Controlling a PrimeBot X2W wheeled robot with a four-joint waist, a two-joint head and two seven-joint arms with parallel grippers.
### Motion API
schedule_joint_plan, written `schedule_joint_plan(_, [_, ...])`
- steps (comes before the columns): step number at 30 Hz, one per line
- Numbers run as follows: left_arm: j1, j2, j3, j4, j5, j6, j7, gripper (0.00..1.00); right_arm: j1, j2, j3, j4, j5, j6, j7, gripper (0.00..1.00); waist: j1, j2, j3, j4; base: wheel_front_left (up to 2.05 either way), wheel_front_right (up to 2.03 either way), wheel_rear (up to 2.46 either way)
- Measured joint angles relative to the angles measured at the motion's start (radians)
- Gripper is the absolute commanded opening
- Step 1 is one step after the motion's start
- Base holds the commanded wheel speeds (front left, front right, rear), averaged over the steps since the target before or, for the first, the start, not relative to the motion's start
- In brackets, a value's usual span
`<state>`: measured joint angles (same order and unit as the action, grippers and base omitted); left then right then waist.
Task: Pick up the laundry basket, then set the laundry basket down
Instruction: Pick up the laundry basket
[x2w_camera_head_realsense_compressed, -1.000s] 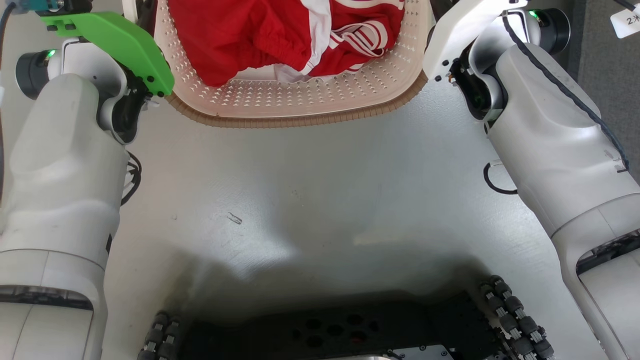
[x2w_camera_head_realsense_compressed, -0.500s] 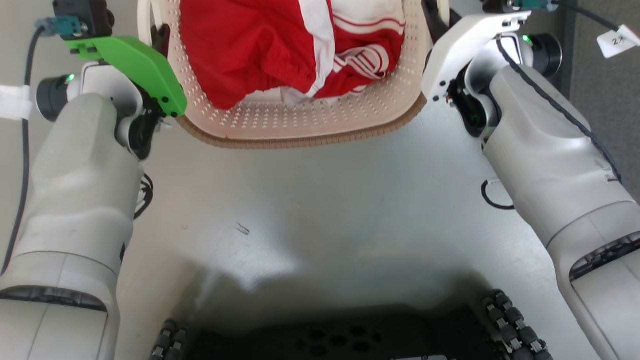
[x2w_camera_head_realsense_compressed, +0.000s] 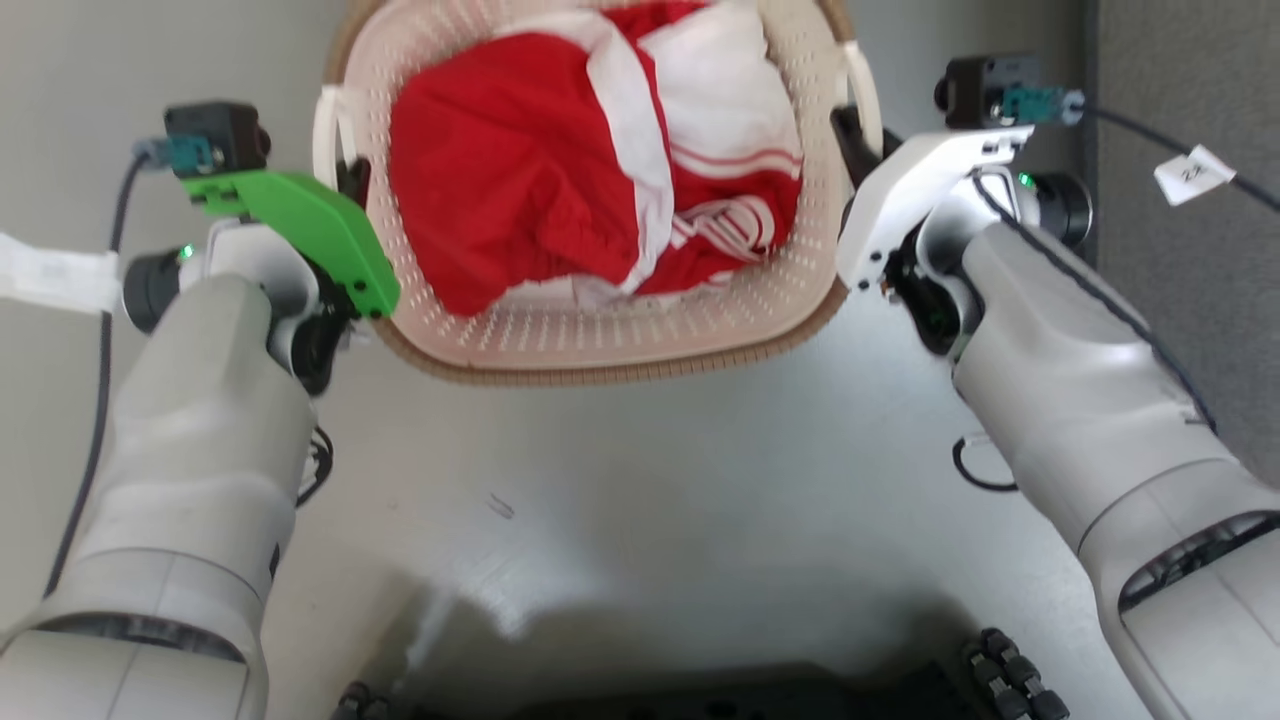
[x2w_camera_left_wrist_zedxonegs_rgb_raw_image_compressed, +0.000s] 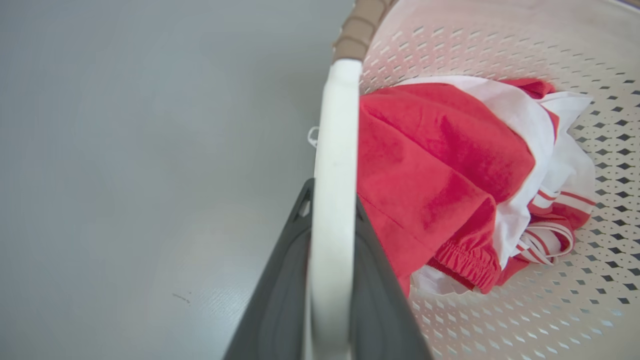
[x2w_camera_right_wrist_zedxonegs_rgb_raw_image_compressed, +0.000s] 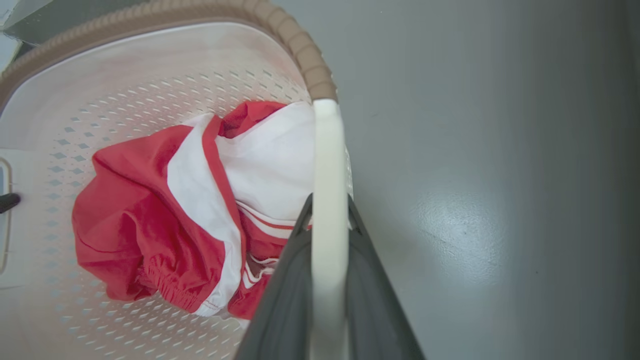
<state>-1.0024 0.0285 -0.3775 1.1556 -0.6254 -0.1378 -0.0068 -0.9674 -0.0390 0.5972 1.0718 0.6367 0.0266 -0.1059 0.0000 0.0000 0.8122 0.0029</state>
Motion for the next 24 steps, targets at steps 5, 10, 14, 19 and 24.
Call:
schedule_joint_plan(5, [0.037,-0.007,-0.004,0.025,-0.017,-0.002,-0.004,0.0,0.035,0.002,0.018,0.016,0.025,0.018,0.0,0.0,0.0,0.0,-0.054,0.0,0.0,0.0,0.0])
schedule_joint_plan(10, [0.082,-0.014,-0.007,0.046,-0.032,-0.003,-0.004,0.0,0.074,0.007,0.029,0.034,0.044,0.026,0.001,0.0,0.0,0.0,-0.109,-0.001,0.0,0.0,0.0])
schedule_joint_plan(14, [0.118,-0.02,-0.012,0.061,-0.039,-0.003,-0.004,0.0,0.114,0.01,0.031,0.041,0.068,0.035,0.001,0.0,0.0,0.0,-0.155,-0.002,0.0,0.0,0.0])
schedule_joint_plan(19, [0.167,-0.025,-0.016,0.069,-0.049,-0.003,-0.004,0.0,0.157,0.016,0.039,0.056,0.096,0.043,0.011,0.0,0.0,0.0,-0.215,-0.004,0.0,0.0,0.0])
schedule_joint_plan(24, [0.211,-0.035,-0.018,0.073,-0.059,-0.003,-0.003,0.0,0.199,0.021,0.039,0.077,0.113,0.044,0.016,0.0,0.0,0.0,-0.274,-0.006,0.0,0.0,0.0])
